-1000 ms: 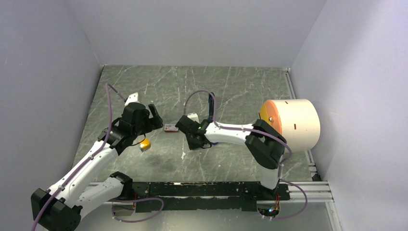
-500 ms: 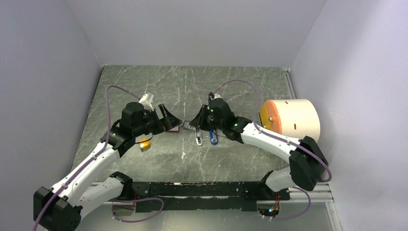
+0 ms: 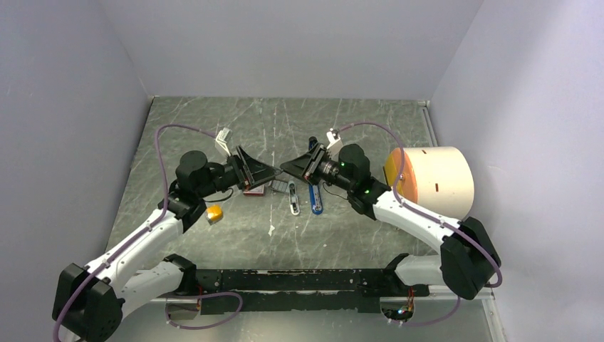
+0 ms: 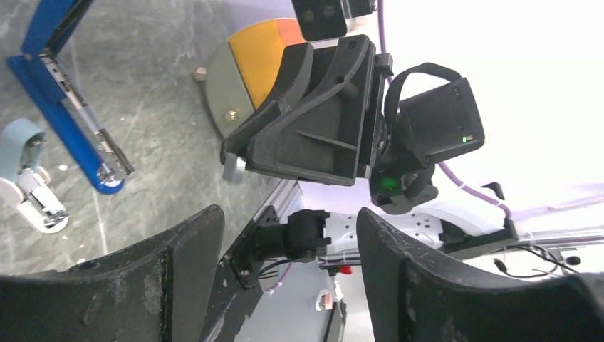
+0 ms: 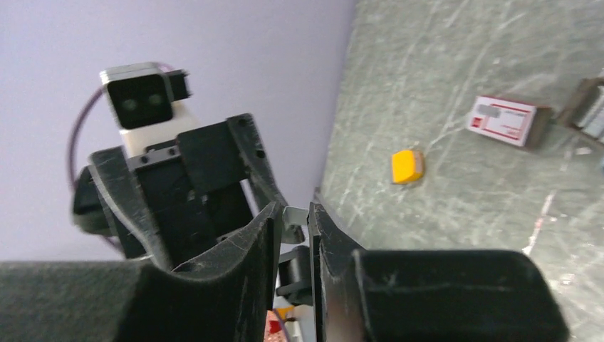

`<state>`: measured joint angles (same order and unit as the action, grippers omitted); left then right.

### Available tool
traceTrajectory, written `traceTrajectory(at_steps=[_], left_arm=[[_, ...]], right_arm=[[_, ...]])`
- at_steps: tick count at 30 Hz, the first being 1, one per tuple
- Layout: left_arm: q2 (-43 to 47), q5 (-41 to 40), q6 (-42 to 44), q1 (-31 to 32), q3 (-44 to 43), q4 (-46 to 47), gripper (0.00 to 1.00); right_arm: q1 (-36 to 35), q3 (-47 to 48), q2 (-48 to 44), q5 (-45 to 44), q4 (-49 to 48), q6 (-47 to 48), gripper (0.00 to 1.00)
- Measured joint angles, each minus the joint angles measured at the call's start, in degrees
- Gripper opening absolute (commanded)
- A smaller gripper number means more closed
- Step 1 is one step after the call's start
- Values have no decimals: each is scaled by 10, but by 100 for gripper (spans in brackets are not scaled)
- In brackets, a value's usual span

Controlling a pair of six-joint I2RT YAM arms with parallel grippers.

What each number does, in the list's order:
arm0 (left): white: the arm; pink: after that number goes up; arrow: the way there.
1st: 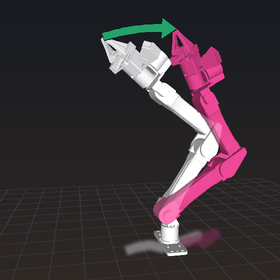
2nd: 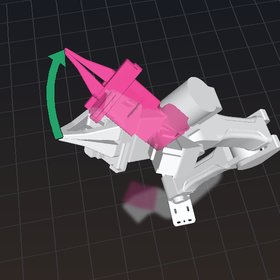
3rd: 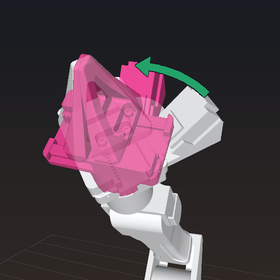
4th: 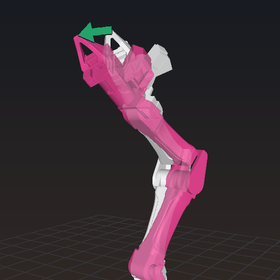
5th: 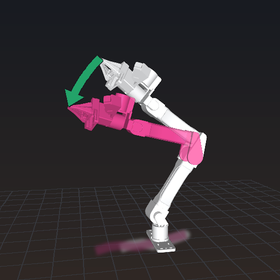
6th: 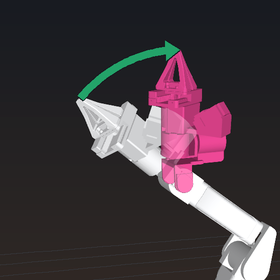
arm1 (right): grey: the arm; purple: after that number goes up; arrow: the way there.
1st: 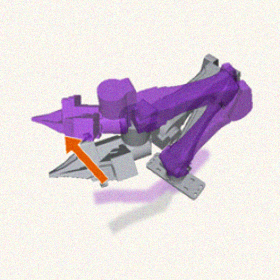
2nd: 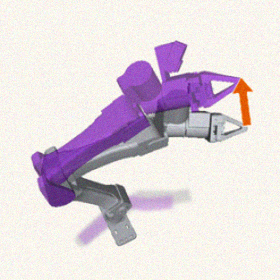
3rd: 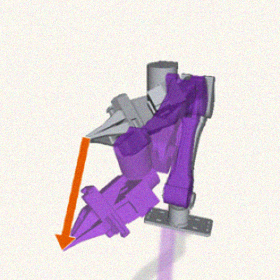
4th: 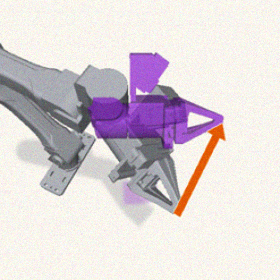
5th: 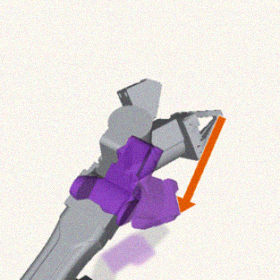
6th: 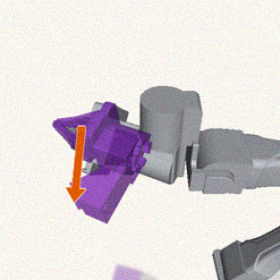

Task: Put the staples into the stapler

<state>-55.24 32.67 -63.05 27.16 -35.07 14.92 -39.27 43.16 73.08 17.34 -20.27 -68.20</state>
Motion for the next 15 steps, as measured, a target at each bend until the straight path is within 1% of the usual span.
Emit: traceTrajectory(at_steps=[4,7,10,12,15], left_arm=[[-14,16,-38,0,11,58,67],[-24,23,-54,0,11,81,60],[-27,25,-59,0,11,87,59],[-23,13,-46,0,10,65,60],[-8,-36,-3,0,0,-22,63]], right_arm=[[1,-10,-13,21,-42,-36,26],[3,-11,-19,33,-63,-52,26],[3,-11,-23,38,-70,-57,26],[3,-11,-24,37,-63,-52,26],[3,-10,-24,26,-28,-31,27]])
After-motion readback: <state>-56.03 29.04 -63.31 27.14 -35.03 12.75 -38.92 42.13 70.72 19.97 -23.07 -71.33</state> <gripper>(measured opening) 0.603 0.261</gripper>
